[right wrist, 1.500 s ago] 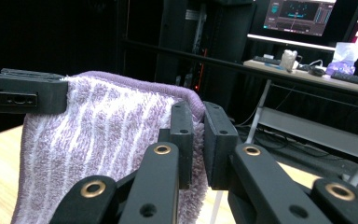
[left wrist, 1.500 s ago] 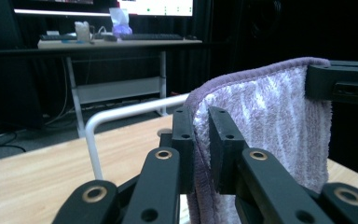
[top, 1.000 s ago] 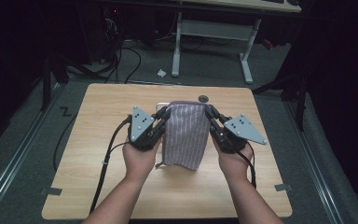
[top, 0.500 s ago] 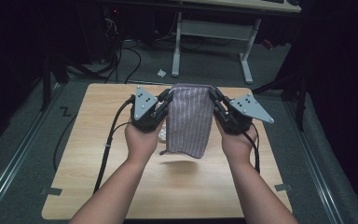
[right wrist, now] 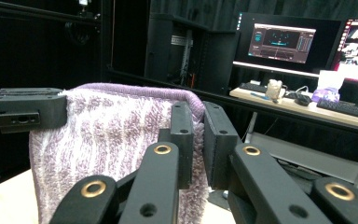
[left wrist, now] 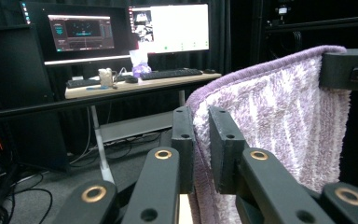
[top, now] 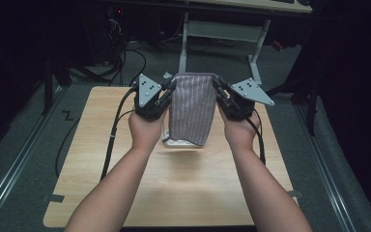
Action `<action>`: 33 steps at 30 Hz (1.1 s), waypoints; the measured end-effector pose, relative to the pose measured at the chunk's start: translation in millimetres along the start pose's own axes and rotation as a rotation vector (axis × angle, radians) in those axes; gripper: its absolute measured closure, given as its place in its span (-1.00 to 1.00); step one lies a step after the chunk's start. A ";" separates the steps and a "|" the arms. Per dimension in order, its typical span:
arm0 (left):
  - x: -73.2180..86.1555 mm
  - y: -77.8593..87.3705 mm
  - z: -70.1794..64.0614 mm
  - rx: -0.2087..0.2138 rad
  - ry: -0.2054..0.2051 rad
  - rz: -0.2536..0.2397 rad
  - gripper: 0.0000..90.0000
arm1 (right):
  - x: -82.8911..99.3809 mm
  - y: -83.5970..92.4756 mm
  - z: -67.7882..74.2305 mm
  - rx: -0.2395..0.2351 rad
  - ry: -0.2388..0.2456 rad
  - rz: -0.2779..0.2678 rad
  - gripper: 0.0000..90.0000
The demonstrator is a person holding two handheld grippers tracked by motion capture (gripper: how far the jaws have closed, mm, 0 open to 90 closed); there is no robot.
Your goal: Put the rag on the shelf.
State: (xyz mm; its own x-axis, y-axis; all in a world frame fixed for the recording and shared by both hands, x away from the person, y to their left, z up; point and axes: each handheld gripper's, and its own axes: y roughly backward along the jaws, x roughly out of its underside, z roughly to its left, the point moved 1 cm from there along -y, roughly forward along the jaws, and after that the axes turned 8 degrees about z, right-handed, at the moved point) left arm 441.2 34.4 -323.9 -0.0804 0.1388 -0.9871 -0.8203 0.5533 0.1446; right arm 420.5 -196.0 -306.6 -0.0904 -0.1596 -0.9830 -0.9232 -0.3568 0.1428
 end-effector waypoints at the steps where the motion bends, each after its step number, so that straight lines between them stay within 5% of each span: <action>1: -0.7 -2.2 2.2 -0.004 -0.006 0.005 0.81 | 0.0 0.0 0.0 0.000 0.000 0.000 0.87; 11: 2.7 -24.2 20.4 -0.031 0.009 0.025 0.81 | 1.3 -31.5 -4.7 0.006 0.005 0.024 0.87; 15: 3.4 -34.7 31.7 0.010 0.075 0.030 0.80 | -0.6 -46.1 -10.1 0.011 0.006 0.047 0.87; 30: 9.1 -74.8 49.5 -0.028 0.021 0.123 0.80 | 13.0 -89.7 -29.5 0.010 0.027 0.156 0.87; 32: 13.6 -82.4 53.9 0.006 0.071 0.142 0.80 | 18.2 -98.1 -37.2 0.002 0.006 0.193 0.87; 33: 21.1 -91.2 61.6 0.046 0.141 0.189 0.79 | 20.2 -101.0 -39.0 -0.009 -0.014 0.214 0.87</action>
State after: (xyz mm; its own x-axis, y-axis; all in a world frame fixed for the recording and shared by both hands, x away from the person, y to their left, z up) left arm 549.1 37.5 -353.7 -0.3111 0.1288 -0.9416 -0.7568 0.5657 0.3274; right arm 526.5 -199.1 -336.4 -0.2892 -0.2198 -0.9317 -0.8791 -0.3243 0.3494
